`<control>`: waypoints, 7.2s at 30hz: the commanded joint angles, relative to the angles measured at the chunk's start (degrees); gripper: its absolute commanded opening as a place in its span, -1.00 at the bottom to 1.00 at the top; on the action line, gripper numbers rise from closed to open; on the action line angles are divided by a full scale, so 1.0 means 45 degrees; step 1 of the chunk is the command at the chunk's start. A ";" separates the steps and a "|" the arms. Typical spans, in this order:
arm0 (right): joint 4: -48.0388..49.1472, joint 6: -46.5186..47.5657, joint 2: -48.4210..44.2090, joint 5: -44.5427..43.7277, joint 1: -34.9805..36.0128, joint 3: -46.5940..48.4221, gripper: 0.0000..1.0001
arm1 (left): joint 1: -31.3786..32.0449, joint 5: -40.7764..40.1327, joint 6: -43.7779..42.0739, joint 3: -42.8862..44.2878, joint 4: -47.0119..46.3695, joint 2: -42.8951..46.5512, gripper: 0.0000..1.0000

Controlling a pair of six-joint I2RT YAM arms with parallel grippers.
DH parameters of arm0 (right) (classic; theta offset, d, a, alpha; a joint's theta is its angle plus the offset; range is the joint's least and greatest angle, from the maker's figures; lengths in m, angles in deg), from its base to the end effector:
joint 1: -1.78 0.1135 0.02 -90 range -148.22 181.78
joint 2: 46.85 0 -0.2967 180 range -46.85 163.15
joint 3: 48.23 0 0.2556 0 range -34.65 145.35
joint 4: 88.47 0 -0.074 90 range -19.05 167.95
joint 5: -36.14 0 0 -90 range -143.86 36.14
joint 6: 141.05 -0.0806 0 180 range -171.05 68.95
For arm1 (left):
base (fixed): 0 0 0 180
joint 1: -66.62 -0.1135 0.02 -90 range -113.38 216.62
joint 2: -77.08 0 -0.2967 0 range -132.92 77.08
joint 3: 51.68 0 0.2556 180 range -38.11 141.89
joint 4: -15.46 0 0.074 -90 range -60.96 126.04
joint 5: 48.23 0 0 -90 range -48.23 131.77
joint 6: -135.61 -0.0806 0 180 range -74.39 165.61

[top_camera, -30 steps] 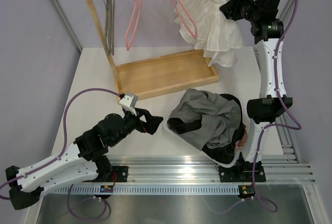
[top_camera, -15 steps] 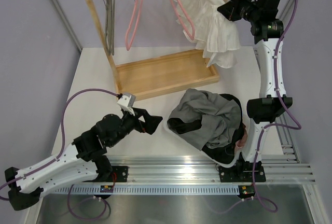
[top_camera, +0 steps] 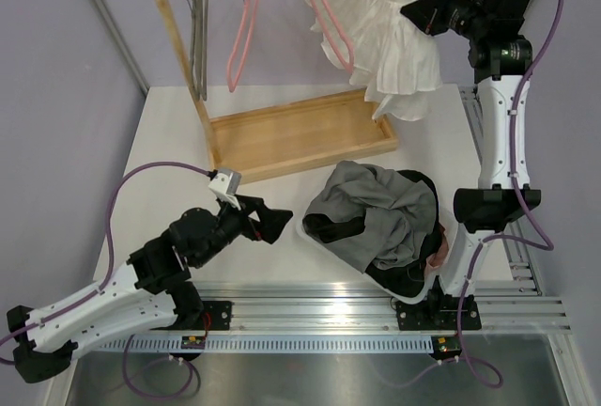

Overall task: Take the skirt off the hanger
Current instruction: Pick up the hanger from the clothesline, then remove the skirt from the hanger.

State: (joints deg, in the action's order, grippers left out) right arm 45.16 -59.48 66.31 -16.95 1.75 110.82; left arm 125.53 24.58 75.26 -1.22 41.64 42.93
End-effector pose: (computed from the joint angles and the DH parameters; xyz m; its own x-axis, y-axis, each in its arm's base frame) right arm 0.4531 0.0482 0.5687 -0.0963 0.1173 -0.9884 -0.5924 0.7913 0.1516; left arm 0.1074 -0.1320 0.3260 -0.4073 -0.2398 -0.8813 0.5365 0.7180 -0.4434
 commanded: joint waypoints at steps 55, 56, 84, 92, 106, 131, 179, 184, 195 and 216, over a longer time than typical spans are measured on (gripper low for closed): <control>-0.9219 1.0784 -1.0637 -0.0874 0.7088 -1.1407 -1.00 | -0.0045 -0.1703 0.2531 0.5141 0.2176 -0.2662 0.61; -0.8926 1.0585 -1.0501 -0.1148 0.7503 -1.1466 -1.00 | -0.0045 -0.1881 0.2880 0.5221 0.2412 -0.2781 0.58; -0.5232 0.8943 -0.9835 -0.3865 0.8582 -1.2697 -1.00 | -0.0104 -0.3622 0.4095 0.6120 0.4818 -0.3991 0.30; -0.5095 0.8826 -0.9972 -0.3787 0.8698 -1.3049 -1.00 | -0.1880 -0.2002 0.3998 0.5398 0.3393 -0.4949 0.24; -0.4821 0.9137 -1.0616 -0.4490 0.8738 -1.4103 -1.00 | -0.3892 -0.1277 0.2847 0.4286 0.2921 -0.5166 -1.00; -0.3671 0.8400 -1.3097 -0.2929 0.8251 -1.5414 -1.00 | -0.7702 0.2546 0.1614 0.0947 0.2514 -0.3565 -1.00; -1.0015 1.5368 -0.5852 -0.0311 0.9050 -0.7973 -1.00 | -0.6862 1.2179 -0.8602 0.1551 0.2200 -0.0458 0.34; -1.0485 1.5427 -0.5187 -0.0056 0.9148 -0.6878 -1.00 | -0.6842 1.1441 -0.8425 0.1510 0.2317 -0.0322 -0.75; -0.8612 1.4375 -0.5342 -0.1386 0.8446 -0.6819 0.30 | -0.6842 0.8566 -0.8094 0.3034 0.4016 0.1593 -1.00; -0.0977 0.6326 -0.6496 -0.0089 0.7562 -1.0878 0.99 | -0.6842 0.7901 -0.3740 0.2214 0.3490 0.3702 -1.00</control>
State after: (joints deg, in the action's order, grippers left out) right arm 32.59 -24.16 34.92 -14.03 31.63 66.51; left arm 94.96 59.90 52.94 8.70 65.68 57.34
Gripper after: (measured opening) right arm 0.993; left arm 0.053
